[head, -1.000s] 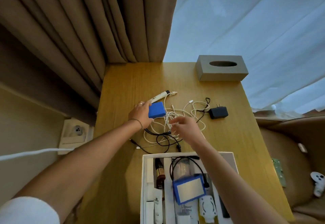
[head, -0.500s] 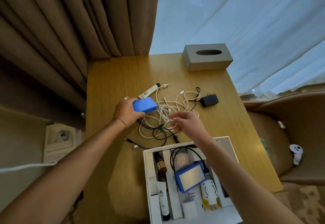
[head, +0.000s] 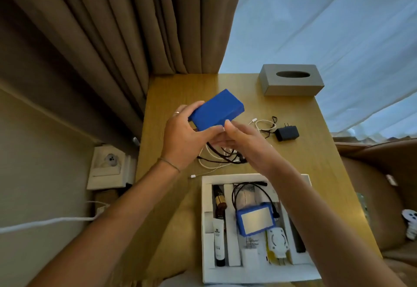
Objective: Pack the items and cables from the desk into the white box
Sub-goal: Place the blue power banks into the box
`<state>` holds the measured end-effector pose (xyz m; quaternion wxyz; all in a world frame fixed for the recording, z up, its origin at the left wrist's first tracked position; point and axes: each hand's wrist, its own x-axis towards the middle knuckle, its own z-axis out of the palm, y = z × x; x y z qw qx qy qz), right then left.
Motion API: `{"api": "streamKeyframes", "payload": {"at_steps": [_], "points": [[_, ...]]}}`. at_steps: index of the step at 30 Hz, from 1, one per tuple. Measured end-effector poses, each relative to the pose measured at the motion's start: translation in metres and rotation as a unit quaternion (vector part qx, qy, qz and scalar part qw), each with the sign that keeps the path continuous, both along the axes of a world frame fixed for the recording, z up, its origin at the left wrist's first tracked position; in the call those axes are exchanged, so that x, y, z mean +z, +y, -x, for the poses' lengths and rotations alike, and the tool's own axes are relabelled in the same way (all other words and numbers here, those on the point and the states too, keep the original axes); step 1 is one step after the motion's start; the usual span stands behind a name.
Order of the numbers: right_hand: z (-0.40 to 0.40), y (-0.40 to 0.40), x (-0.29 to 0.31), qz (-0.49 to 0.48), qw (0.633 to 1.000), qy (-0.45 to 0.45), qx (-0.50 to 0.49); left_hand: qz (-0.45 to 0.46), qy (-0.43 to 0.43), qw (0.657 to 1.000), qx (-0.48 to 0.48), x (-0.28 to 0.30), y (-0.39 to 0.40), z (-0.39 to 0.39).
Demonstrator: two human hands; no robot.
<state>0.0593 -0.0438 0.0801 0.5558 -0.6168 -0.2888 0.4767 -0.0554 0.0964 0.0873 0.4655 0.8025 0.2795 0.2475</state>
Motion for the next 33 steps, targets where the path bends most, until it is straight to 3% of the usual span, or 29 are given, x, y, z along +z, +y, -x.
{"api": "streamKeyframes", "payload": {"at_steps": [3, 6, 12, 16, 19, 23, 28, 33], "points": [[0.005, -0.019, 0.017, 0.001, 0.991, -0.080, 0.103, 0.105, -0.050, 0.993, 0.031, 0.016, -0.023, 0.007], [0.004, -0.038, 0.025, 0.002, 0.986, -0.108, 0.124, 0.182, -0.045, 0.982, 0.024, 0.025, -0.039, 0.014], [0.001, -0.075, 0.032, -0.013, 0.955, -0.207, 0.212, 0.324, -0.005, 0.938, -0.121, 0.038, -0.054, 0.033], [-0.008, -0.099, 0.044, 0.047, 0.918, -0.282, 0.274, 0.348, 0.017, 0.931, -0.107, 0.034, -0.067, 0.045], [-0.022, -0.114, 0.052, 0.096, 0.871, -0.395, 0.275, 0.329, 0.053, 0.932, -0.138, 0.026, -0.070, 0.059], [-0.036, -0.128, 0.051, 0.160, 0.814, -0.477, 0.290, 0.261, 0.179, 0.930, -0.189, 0.012, -0.071, 0.067], [-0.011, -0.130, 0.028, 0.180, 0.778, -0.510, 0.322, 0.181, 0.286, 0.919, -0.204, -0.013, -0.088, 0.057], [0.014, -0.125, -0.009, 0.213, 0.766, -0.497, 0.347, 0.017, 0.394, 0.901, -0.183, -0.047, -0.116, 0.044]]}}
